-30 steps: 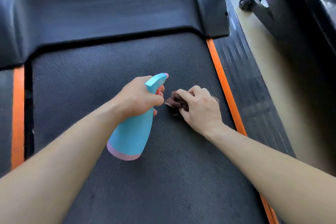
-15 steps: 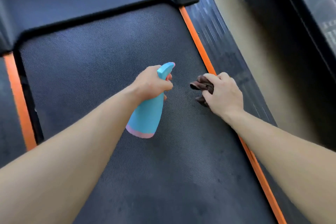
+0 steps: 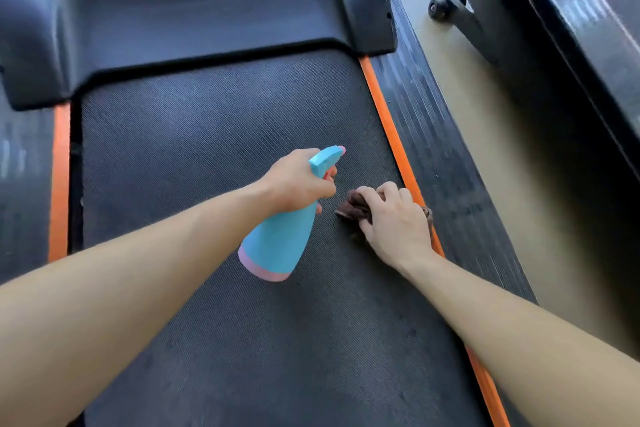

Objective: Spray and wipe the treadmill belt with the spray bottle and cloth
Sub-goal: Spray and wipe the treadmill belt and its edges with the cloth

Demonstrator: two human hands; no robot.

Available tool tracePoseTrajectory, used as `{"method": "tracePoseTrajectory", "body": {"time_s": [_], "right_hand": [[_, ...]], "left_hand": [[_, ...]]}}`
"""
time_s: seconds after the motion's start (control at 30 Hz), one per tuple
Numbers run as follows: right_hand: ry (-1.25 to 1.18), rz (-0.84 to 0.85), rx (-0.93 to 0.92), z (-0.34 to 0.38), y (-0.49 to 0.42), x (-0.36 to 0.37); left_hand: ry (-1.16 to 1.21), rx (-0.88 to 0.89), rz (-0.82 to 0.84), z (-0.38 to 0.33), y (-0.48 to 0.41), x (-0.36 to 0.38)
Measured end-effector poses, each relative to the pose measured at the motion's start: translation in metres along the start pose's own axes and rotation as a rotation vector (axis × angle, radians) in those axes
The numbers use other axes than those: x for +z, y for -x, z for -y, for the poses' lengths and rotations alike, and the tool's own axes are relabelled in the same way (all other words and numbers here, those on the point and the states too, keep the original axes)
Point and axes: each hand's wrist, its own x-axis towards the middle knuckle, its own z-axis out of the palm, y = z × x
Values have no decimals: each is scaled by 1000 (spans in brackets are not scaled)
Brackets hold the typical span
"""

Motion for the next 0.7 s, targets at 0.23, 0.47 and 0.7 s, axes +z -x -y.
{"method": "tracePoseTrajectory", "body": {"time_s": [0.23,0.47,0.7], "right_hand": [[14,-126,-68,-14,5,19],[16,-261,-92,-17,11,34],[71,-324,-74,-15,-23,27]], "left_hand": [[-36,7,-28,-9,-19,16],[-159,17,-39,-5,-32,19],[117,-3,-79,10,-24,9]]}}
